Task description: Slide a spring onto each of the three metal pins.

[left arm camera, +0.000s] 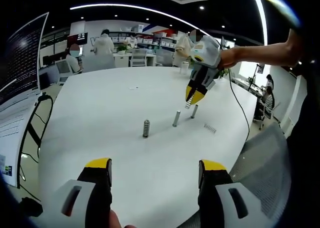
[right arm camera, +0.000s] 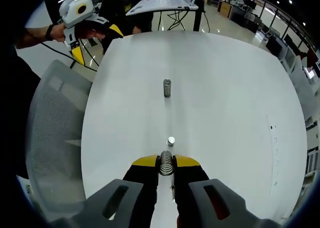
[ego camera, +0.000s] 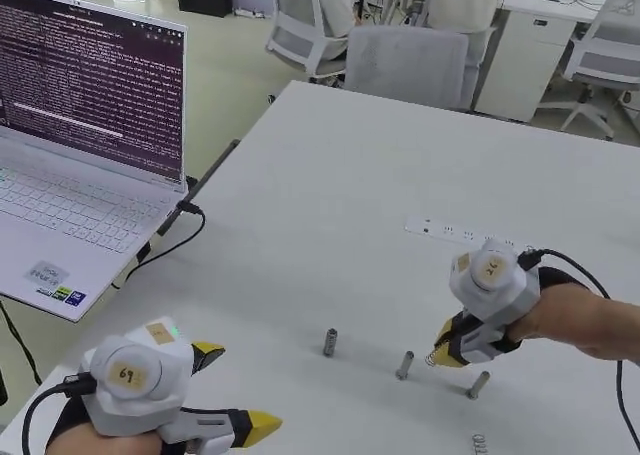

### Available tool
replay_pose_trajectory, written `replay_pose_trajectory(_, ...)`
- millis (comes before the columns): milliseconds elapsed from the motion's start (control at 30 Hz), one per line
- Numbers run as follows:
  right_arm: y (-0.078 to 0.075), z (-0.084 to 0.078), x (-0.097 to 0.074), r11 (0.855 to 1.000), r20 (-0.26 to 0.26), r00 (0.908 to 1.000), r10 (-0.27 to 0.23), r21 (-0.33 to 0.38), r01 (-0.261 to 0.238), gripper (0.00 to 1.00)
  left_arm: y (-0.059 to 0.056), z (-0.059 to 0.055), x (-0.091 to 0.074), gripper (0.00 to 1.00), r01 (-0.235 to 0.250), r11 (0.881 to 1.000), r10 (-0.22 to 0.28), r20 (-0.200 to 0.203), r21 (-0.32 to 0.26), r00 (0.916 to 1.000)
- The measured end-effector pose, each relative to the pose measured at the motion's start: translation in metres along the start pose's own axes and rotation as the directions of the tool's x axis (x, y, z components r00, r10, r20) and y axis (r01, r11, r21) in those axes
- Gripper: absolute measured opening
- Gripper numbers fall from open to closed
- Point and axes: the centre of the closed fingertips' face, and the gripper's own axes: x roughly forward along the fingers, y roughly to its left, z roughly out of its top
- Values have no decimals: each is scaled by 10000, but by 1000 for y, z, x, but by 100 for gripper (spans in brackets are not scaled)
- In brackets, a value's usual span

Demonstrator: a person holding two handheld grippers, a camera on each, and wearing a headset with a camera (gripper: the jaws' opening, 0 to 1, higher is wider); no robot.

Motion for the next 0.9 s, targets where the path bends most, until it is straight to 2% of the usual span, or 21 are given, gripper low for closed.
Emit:
replay_pose_trajectory(333,-6,12,7,9994,-100,9999,53,-337,-56,8,-4,2,4,66,132,9999,-132,-35,76,9999)
replay_pose_trajectory(900,-5,15,18,9972,-381,9988,296,-672,-321,8,-1,-1,1,65,71,10000,-72,-69,-68,10000)
